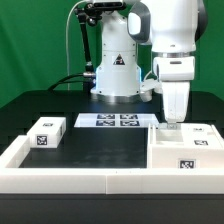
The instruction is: Assemble cabinet
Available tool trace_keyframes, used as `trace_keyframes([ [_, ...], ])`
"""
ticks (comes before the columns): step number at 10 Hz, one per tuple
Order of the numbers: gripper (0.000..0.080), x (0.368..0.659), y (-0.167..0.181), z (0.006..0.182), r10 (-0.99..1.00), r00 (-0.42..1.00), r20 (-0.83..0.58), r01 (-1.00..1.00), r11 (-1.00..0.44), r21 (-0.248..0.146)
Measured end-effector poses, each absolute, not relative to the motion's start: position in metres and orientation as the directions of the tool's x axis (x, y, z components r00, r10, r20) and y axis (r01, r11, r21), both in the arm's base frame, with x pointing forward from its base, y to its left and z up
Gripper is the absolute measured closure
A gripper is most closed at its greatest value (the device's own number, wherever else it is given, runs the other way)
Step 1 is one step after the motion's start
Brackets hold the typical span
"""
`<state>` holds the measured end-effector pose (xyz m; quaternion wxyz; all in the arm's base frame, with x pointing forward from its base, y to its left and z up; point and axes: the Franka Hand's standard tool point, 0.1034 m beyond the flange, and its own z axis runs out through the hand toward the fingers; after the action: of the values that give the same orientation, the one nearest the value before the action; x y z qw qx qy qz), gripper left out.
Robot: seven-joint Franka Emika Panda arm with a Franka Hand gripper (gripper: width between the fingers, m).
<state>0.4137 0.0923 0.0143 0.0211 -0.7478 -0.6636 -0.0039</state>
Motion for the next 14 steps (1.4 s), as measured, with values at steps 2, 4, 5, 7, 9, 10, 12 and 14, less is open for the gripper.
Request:
trace_keyframes([
  [2, 0.0732, 0.414, 0.092, 0.014, 0.992, 0.119, 0.034, 0.993, -0.119, -0.026],
  [4, 0.0731, 0.413, 0.090, 0.022, 0.990, 0.138, 0.024, 0.990, -0.137, -0.027],
  [5, 0.0731, 0.410, 0.090, 0.031, 0.985, 0.169, 0.022, 0.986, -0.168, -0.015],
  [7, 0.0731, 0.404, 0.093, 0.039, 0.980, 0.200, 0.017, 0.980, -0.200, -0.012],
  [9, 0.0731, 0.401, 0.092, 0.050, 0.979, 0.202, 0.003, 0.979, -0.202, -0.010],
  [10, 0.0731, 0.403, 0.091, 0.052, 0.979, 0.204, 0.003, 0.979, -0.204, -0.006],
  [12, 0.0731, 0.413, 0.083, 0.057, 0.979, 0.204, -0.006, 0.979, -0.204, -0.008],
  [14, 0.0731, 0.427, 0.072, 0.061, 0.979, 0.206, -0.005, 0.979, -0.206, -0.002],
])
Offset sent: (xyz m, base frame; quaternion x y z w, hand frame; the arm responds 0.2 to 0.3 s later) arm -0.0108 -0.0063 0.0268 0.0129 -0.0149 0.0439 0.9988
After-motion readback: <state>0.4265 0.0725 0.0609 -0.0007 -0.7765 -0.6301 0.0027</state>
